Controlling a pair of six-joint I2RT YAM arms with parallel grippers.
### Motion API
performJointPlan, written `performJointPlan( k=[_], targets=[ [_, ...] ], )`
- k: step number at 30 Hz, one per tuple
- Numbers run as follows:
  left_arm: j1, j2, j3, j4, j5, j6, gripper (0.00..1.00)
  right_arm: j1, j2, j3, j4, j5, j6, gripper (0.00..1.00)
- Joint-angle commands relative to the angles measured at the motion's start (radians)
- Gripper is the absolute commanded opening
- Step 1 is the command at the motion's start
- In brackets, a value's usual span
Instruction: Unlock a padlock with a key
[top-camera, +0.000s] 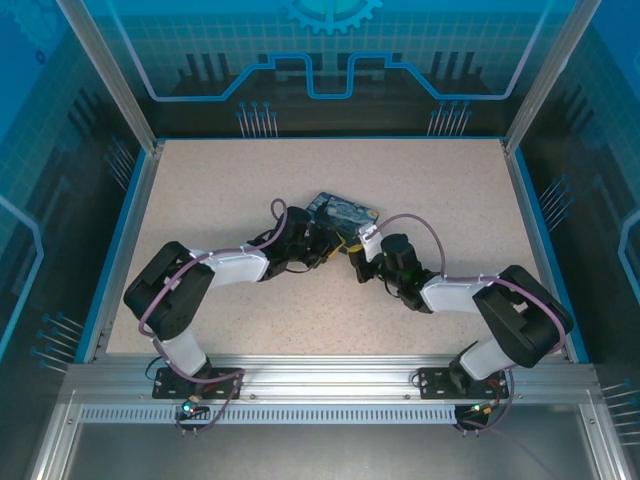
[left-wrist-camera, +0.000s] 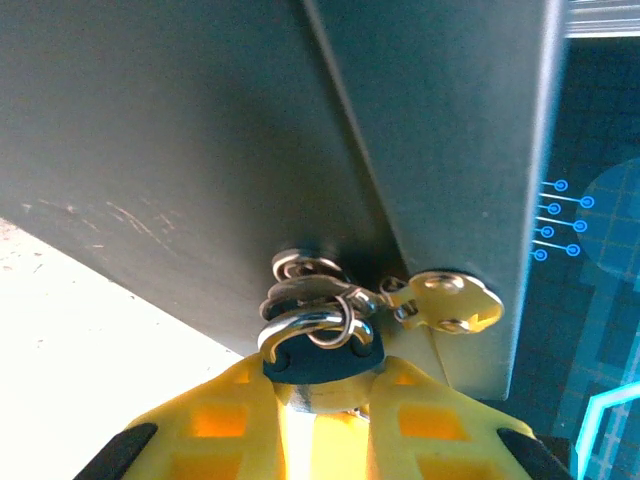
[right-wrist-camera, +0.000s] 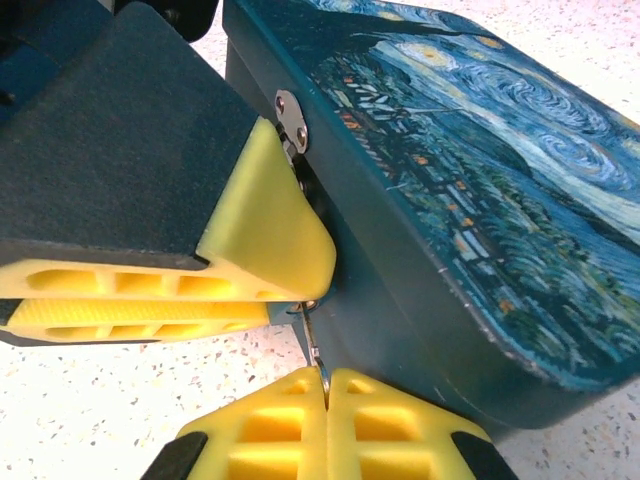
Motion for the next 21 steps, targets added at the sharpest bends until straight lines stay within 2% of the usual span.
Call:
performJointPlan(
  k=[1,8,21],
  targets=[
    [-0.034,-0.014,-0.007,0.041,0.165,-0.024,0.00,0.035,0.020,0.063,0.085,-0.026,-0.028,0.00],
    [-0.035,0.004,-0.014,0.050,0.152,-0.021,0.00,0.023,-0.007,0.045,0.134,-0.088,0.028,0.00],
    [-0.033,0.036,-0.034,0.082,0.141,-0.023,0.00,0.029,0.022,0.035,0.133,-0.104,0.073,0.00]
  ],
)
